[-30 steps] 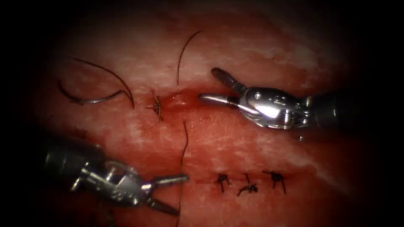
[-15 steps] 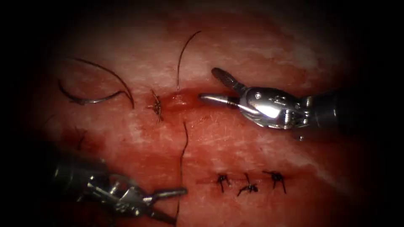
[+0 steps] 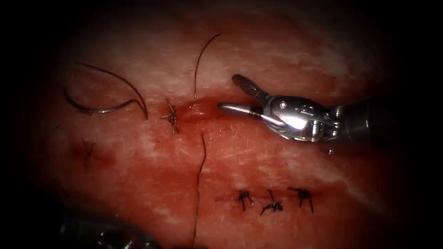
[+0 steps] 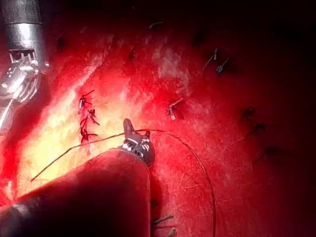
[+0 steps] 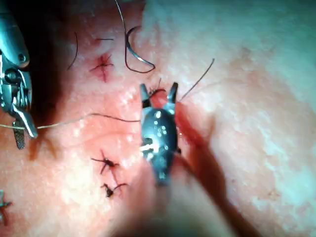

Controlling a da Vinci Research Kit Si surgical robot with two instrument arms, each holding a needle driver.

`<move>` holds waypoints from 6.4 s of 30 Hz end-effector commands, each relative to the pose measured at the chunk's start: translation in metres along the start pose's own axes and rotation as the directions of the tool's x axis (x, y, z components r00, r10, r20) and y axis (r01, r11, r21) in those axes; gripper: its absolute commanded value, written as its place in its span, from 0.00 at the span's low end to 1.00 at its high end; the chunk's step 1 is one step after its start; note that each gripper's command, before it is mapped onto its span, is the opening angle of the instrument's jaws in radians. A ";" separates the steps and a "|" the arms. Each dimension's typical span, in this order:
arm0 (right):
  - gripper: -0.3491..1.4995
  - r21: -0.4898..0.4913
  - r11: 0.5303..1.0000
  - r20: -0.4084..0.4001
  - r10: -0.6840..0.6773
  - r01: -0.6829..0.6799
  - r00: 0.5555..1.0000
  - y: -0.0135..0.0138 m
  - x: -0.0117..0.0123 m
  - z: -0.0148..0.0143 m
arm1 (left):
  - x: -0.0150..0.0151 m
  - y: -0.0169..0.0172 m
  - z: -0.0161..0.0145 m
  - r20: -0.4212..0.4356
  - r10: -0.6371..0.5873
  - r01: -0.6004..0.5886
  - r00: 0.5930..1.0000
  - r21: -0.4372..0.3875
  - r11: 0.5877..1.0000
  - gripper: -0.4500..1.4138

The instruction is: Wound Closure

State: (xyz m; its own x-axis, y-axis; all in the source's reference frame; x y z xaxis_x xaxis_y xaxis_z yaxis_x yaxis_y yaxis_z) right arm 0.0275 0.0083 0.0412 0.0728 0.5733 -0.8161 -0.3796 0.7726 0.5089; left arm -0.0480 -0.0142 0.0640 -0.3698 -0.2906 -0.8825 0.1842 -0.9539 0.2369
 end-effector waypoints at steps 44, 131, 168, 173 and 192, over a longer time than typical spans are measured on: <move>0.00 0.506 0.444 0.113 -0.884 0.739 0.454 -0.0119 0.0040 -0.0001 | -0.0023 -0.0119 -0.0005 -0.032 0.119 -0.118 0.992 0.028 0.993 0.00; 0.00 0.462 0.523 0.220 -0.850 0.716 0.479 -0.0077 0.0017 0.0000 | -0.0020 -0.0151 -0.0108 -0.575 -0.369 0.489 0.731 0.063 0.870 0.38; 0.95 0.493 0.694 0.196 -0.676 0.525 0.710 -0.0095 0.0040 -0.0070 | -0.0109 -0.0181 -0.0108 -0.445 -0.310 0.465 0.840 0.297 0.834 0.00; 0.85 0.309 0.753 0.232 -0.652 0.581 0.722 -0.0038 0.0057 -0.0082 | -0.0134 -0.0177 -0.0101 -0.403 -0.310 0.452 0.861 0.329 0.829 0.00; 0.00 0.149 0.857 0.168 -0.514 0.494 0.841 0.0031 -0.0033 0.0031 | -0.0152 -0.0175 -0.0094 -0.383 -0.303 0.442 0.873 0.356 0.823 0.00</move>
State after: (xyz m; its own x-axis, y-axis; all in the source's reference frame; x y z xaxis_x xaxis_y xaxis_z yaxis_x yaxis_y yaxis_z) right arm 0.0287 0.0102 0.0461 0.4072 0.1341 -0.9035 -0.1503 0.9855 0.0786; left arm -0.0367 0.0082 0.0691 -0.0295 0.0612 -0.9977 -0.3366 -0.9404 -0.0477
